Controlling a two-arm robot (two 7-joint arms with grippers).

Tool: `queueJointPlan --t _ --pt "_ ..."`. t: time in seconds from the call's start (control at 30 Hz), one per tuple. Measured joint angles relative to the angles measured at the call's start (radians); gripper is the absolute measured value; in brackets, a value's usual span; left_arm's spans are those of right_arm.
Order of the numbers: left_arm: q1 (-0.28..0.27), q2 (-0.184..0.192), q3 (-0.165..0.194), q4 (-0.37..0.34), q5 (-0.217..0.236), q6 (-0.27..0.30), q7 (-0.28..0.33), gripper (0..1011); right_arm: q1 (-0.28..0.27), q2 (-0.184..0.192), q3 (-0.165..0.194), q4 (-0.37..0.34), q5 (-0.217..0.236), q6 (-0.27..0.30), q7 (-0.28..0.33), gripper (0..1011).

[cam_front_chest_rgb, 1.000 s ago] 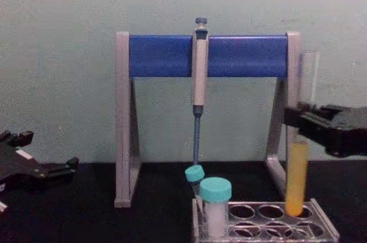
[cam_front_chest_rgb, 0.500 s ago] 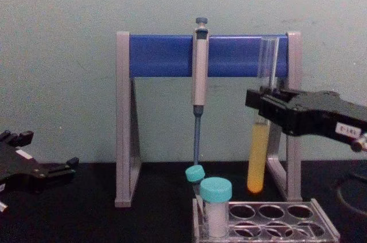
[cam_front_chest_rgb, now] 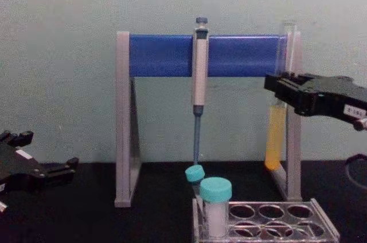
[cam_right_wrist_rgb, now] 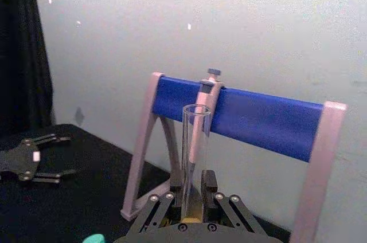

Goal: Pick up the test tube from the test tube rack, shake it, then place it back into the test tube rack.

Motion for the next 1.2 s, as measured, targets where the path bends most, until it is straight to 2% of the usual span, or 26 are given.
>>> queueJointPlan --t 0.33,1.2 --pt "0.0 0.0 0.0 0.0 0.0 0.0 0.0 1010 -0.021 0.0 0.024 -0.015 -0.001 0.01 -0.01 229" --pt "0.0 0.0 0.0 0.0 0.0 0.0 0.0 1010 -0.028 -0.001 0.029 -0.029 0.0 0.018 0.003 229"
